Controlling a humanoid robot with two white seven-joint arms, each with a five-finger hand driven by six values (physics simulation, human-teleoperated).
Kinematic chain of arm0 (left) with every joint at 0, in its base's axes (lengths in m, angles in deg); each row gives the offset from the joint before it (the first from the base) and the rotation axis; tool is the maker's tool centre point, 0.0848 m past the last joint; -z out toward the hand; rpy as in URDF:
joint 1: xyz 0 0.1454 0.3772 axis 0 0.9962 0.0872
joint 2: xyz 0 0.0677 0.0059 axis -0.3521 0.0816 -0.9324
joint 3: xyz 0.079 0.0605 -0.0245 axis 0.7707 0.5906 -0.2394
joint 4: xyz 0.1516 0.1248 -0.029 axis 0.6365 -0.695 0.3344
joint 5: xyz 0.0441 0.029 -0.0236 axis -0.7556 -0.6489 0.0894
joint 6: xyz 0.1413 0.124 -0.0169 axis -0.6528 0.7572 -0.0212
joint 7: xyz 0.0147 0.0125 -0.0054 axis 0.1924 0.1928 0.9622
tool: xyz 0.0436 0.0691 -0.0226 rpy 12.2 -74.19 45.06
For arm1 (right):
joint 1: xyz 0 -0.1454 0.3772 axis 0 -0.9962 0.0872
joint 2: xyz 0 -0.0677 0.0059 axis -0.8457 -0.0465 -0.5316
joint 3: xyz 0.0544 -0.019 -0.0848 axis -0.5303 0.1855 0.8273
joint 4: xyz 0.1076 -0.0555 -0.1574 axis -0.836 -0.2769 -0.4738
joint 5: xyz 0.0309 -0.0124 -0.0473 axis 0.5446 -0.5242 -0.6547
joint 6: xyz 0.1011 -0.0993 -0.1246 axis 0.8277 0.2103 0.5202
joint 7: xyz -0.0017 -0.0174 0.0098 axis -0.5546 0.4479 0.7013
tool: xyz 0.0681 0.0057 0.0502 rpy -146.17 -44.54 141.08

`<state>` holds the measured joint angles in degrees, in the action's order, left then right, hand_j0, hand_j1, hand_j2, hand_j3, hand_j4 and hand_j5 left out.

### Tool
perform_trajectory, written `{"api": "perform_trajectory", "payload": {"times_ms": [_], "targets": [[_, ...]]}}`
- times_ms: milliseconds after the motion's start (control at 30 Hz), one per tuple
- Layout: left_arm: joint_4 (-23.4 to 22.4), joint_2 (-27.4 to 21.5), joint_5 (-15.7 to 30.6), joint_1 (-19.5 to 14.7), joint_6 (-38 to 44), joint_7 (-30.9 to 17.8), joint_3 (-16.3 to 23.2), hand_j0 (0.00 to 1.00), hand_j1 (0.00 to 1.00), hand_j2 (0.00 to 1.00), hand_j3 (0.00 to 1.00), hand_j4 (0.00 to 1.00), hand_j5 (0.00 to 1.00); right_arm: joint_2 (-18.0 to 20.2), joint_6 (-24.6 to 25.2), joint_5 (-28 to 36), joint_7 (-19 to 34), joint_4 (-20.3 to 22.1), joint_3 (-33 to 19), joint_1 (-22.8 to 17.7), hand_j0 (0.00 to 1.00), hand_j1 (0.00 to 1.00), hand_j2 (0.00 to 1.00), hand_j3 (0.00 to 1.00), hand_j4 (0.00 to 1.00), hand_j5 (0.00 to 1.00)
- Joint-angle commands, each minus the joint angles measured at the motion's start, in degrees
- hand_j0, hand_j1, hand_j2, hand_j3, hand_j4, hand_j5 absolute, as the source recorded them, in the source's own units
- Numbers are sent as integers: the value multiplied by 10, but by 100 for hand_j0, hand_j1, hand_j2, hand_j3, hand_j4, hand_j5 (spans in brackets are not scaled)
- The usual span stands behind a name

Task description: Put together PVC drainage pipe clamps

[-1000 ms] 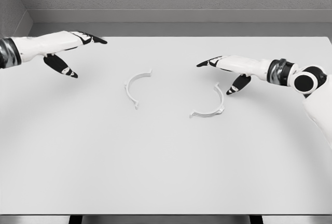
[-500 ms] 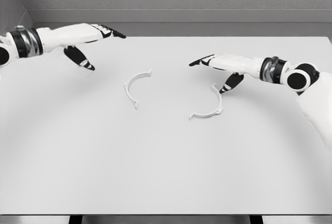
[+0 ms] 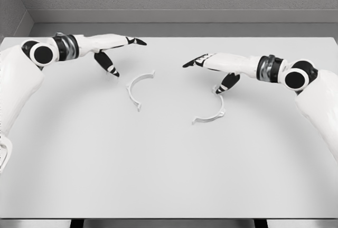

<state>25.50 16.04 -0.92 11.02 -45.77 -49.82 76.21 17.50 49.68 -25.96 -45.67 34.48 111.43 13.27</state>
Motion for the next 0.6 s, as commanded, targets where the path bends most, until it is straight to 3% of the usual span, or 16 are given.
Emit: {"api": "perform_trajectory", "payload": {"times_ms": [0,67,100,167,200,267,400,433,567], "targets": [[3,9,-11,0,1,4,-9,100,100,100,100,100,100,3,2,7,0,1,-3,0,100,100,100,100,100,100],[14,21,-20,0,1,5,-7,100,100,100,100,100,100,19,2,8,0,-2,-56,-18,100,100,100,100,100,100],[14,26,-54,0,1,6,-6,100,100,100,100,100,100,39,2,8,0,-1,-64,-25,100,100,100,100,100,100],[14,45,-146,0,24,89,-5,100,100,100,100,100,100,64,2,9,0,5,-90,-41,100,100,100,100,100,100],[20,60,-180,0,61,104,-4,100,100,100,100,100,100,79,2,29,0,30,-98,-54,100,100,100,100,100,100],[27,59,-182,0,65,105,-1,100,100,100,100,100,100,111,2,70,0,91,-114,-79,100,100,100,100,100,100],[30,57,-189,-4,66,117,36,100,100,100,100,100,100,136,2,71,0,177,-146,-171,100,100,100,100,100,100],[35,55,-189,-4,63,117,37,100,100,100,100,100,100,132,2,73,0,188,-147,-187,100,100,100,100,100,100],[67,38,-188,-4,60,117,44,100,100,100,100,100,100,114,2,70,0,187,-145,-180,100,100,100,100,100,100]]}}
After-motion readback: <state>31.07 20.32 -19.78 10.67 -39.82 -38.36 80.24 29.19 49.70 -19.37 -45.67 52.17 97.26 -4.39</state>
